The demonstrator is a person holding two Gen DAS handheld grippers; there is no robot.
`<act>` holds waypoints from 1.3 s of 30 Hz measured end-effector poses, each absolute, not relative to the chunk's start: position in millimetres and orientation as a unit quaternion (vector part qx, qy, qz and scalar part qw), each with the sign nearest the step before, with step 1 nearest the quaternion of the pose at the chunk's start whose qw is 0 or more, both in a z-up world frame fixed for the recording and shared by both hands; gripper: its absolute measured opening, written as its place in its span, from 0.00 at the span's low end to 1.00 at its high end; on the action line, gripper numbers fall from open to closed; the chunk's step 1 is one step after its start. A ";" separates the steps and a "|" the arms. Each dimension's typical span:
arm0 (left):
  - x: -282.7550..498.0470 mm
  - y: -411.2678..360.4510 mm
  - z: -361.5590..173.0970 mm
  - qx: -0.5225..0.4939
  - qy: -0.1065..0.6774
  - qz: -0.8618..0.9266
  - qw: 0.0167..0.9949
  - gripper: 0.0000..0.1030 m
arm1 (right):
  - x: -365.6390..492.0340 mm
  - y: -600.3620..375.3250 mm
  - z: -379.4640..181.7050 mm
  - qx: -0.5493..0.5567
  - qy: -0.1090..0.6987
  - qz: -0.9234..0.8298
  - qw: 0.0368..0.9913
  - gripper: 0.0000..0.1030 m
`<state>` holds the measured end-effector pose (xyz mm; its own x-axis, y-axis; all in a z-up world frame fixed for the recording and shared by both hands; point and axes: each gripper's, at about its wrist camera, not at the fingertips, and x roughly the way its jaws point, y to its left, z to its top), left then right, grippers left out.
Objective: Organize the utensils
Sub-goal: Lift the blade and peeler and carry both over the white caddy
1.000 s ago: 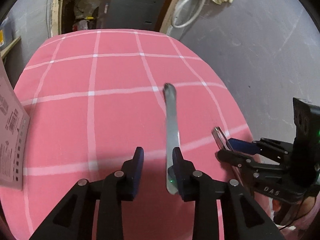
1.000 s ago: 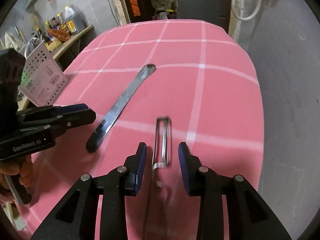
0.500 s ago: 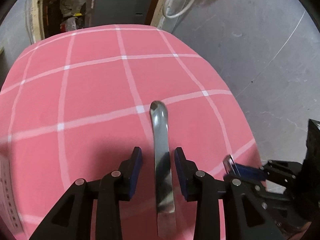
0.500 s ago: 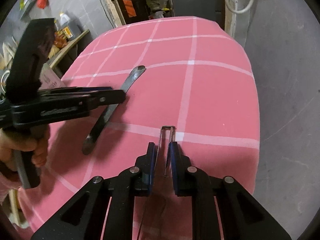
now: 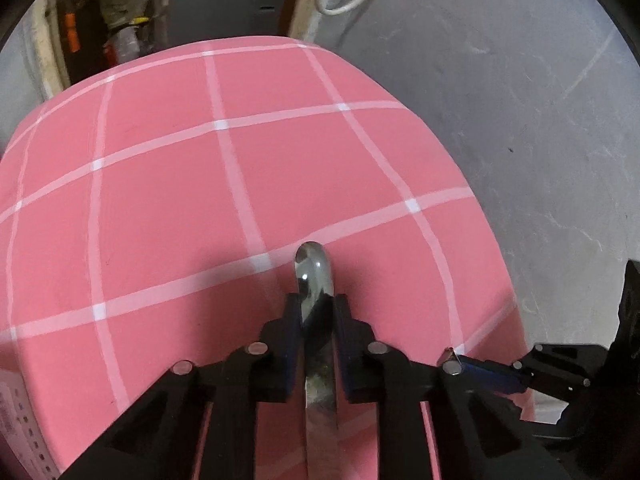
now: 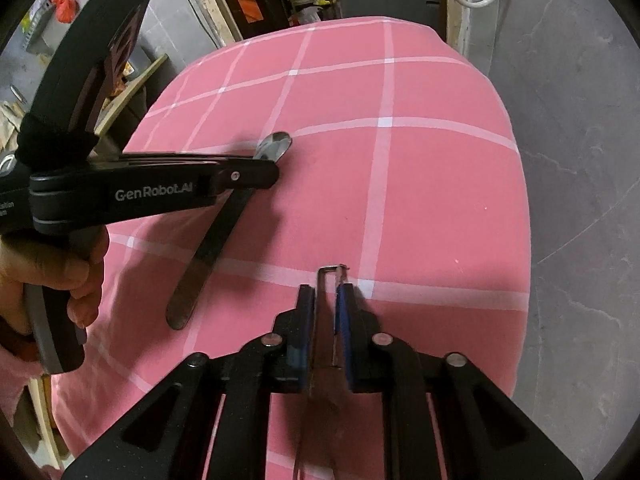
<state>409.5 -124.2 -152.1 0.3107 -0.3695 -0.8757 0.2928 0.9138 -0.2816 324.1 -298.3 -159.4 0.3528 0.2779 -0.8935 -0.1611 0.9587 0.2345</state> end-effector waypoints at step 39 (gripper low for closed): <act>235.0 15.5 7.1 -0.111 0.302 -0.208 0.924 0.02 | 248.2 -226.2 6.2 0.136 0.295 0.211 0.922 0.10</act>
<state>235.0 15.5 7.1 0.7310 -0.4520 -0.5113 0.3177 0.8885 -0.3312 248.2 -226.2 6.2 0.7366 0.4689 -0.4874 -0.3082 0.8742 0.3753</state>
